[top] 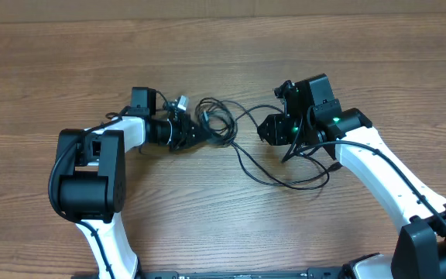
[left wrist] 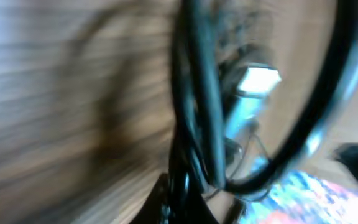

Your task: Untangle cables

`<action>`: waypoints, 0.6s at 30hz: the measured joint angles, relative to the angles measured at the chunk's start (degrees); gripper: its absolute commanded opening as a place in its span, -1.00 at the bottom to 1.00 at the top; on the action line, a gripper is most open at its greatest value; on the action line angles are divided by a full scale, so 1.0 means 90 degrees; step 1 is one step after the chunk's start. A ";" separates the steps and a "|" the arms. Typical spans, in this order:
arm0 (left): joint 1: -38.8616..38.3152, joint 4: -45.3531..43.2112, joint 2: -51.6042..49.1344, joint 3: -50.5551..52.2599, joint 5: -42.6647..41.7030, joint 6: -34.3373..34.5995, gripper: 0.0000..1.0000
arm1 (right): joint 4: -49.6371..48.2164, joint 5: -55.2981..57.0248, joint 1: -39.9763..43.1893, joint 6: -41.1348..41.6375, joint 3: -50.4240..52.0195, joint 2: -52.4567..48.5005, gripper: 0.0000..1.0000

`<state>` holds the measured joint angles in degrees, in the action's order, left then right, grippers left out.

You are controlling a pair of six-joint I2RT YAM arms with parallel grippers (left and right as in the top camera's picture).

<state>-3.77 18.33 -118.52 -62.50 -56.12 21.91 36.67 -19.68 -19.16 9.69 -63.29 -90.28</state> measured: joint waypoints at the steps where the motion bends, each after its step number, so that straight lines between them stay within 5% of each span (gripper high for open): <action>1: 0.0000 0.0452 0.0000 -0.0112 0.0364 -0.0095 -0.92 | 0.0000 -0.0005 0.0000 0.0019 0.0000 0.0000 -0.11; 10: -0.0168 0.3298 0.0418 -0.1812 0.2953 -0.0534 -0.76 | -0.0066 -0.0005 0.0000 0.0236 0.0000 0.0000 -0.05; 15: -0.0389 0.4257 0.0505 -0.2579 0.4109 -0.0646 -0.30 | -0.0068 -0.0056 0.0000 0.0678 0.0000 0.0000 0.13; 18: -0.0568 0.4568 0.0532 -0.2645 0.4646 -0.0648 -0.36 | -0.0073 -0.0063 0.0000 0.0940 0.0000 0.0000 0.13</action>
<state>-8.88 59.44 -113.73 -86.30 -14.31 16.08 36.01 -20.25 -19.16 18.15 -63.29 -90.28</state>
